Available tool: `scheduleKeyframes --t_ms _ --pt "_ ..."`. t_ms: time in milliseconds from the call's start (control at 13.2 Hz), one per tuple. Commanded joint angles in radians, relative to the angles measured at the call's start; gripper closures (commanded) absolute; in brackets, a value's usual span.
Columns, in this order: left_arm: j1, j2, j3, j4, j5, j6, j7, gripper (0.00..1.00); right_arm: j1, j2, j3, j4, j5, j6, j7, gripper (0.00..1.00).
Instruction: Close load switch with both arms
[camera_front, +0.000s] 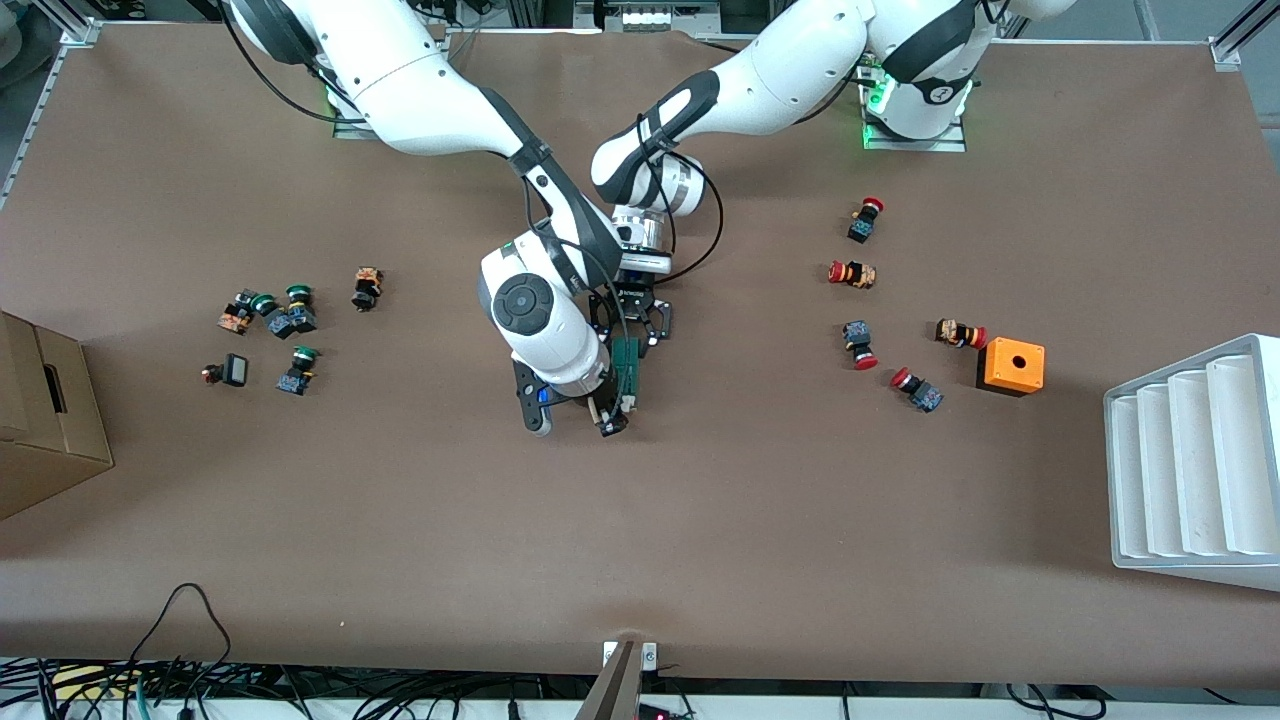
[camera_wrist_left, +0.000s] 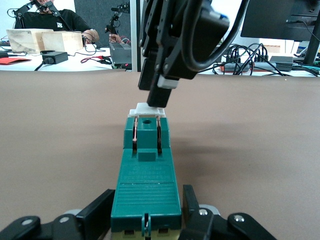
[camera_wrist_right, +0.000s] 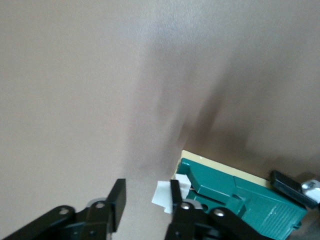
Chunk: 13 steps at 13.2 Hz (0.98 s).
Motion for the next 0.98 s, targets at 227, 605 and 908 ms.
scheduleKeyframes --t_ms 227,605,908 --pt "-0.013 0.031 0.007 0.041 0.023 0.021 0.01 0.39 -0.1 -0.164 -0.012 0.029 -0.025 -0.222 -0.176 0.0" --pt "-0.005 0.02 0.007 0.044 0.022 0.027 0.015 0.0 -0.215 -0.425 -0.006 -0.134 -0.029 -0.483 -0.634 0.0" --pt "0.031 -0.025 -0.003 0.031 0.017 0.037 0.089 0.0 -0.368 -0.599 -0.004 -0.204 -0.029 -0.686 -1.048 0.0"
